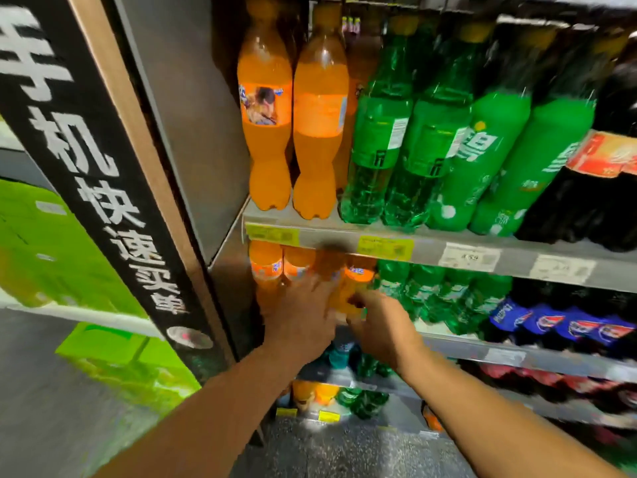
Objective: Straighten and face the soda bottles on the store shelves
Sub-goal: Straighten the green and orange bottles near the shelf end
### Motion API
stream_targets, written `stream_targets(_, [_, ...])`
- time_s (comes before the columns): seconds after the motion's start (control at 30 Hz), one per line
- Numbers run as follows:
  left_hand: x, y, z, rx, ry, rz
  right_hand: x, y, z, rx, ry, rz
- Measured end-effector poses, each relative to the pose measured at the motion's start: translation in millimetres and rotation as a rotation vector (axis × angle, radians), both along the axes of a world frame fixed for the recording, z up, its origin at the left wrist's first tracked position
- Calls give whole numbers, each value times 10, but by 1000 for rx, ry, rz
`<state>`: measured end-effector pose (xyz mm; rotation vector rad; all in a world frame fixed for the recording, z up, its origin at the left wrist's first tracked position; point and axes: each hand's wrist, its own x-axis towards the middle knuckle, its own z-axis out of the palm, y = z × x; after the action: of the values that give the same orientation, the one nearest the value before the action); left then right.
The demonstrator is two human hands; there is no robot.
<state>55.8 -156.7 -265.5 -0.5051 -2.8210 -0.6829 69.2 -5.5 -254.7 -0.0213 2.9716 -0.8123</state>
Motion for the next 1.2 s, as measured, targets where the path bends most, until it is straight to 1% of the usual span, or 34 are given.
stream_targets(0.03, [-19,41,-103,-104,3,-28,-31,63,-99,13,10,-55])
stream_targets(0.1, [-96,130,-209,-236,20,-30,-163,170,-194,10,72,-144])
stream_targets(0.17, [-187,207,-225,-325,60,2,-336,209,-153,-53,151,-238])
stream_targets(0.2, [-242,236,-223,-339,86,23,-417,215,-110,-76,170,-277])
stream_targets(0.27, [-338,274,-182,-353,122,44,-539,220,-44,-116,176,-316])
stream_targets(0.37, [-396,304,-142,-348,72,40,-618,186,2,-166,143,-349])
stream_targets(0.5, [-385,266,-135,-350,97,54,-818,108,-26,-221,15,-297])
stream_targets(0.53, [-382,255,-143,-338,104,56,-868,105,-25,-216,-27,-292])
stream_targets(0.63, [-363,225,-129,-332,101,43,-947,146,-10,-87,-103,-282])
stream_targets(0.7, [-363,218,-116,-333,93,43,-909,169,11,18,-75,-269])
stream_targets(0.77, [-356,224,-97,-330,70,50,-832,181,51,76,13,-251])
stream_targets(0.87, [-349,238,-96,-335,45,53,-761,191,63,27,67,-219])
stream_targets(0.97, [-346,247,-98,-322,29,60,-786,217,2,-70,90,-295])
stream_targets(1.1, [-326,252,-122,-314,-7,62,-804,242,-10,-70,68,-321])
stream_targets(1.2, [-304,229,-151,-294,-37,55,-768,231,-3,-123,81,-304])
